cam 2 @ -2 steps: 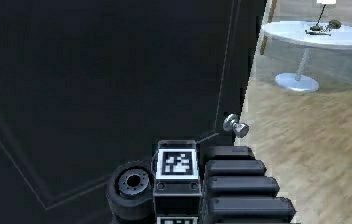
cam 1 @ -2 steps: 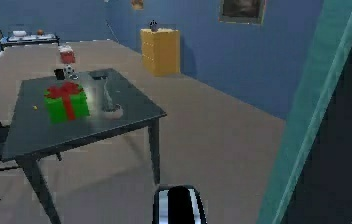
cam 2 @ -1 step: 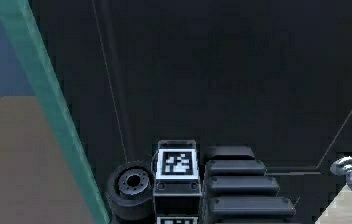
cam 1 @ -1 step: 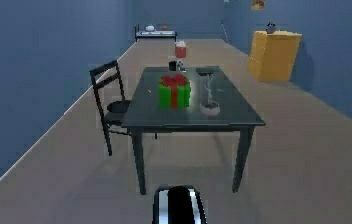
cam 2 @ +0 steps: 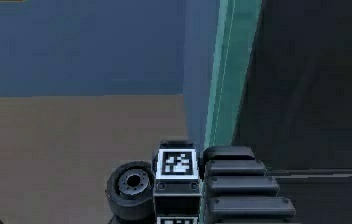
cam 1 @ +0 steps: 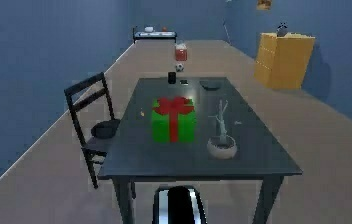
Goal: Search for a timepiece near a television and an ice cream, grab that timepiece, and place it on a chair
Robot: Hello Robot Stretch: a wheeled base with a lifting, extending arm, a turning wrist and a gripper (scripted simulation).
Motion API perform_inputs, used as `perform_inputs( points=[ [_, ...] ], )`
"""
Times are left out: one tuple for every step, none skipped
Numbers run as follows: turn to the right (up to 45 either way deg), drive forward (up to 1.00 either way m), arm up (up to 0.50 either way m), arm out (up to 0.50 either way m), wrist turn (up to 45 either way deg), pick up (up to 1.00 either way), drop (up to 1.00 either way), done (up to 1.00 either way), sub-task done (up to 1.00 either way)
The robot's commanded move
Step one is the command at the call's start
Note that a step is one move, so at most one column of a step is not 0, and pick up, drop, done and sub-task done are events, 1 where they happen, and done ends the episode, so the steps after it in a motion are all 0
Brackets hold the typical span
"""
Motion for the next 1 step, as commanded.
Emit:
perform_inputs(
  points=[
    [-45.0,0.00,0.00,0.00,0.0,0.00,0.00,0.00,0.00]
  ],
)
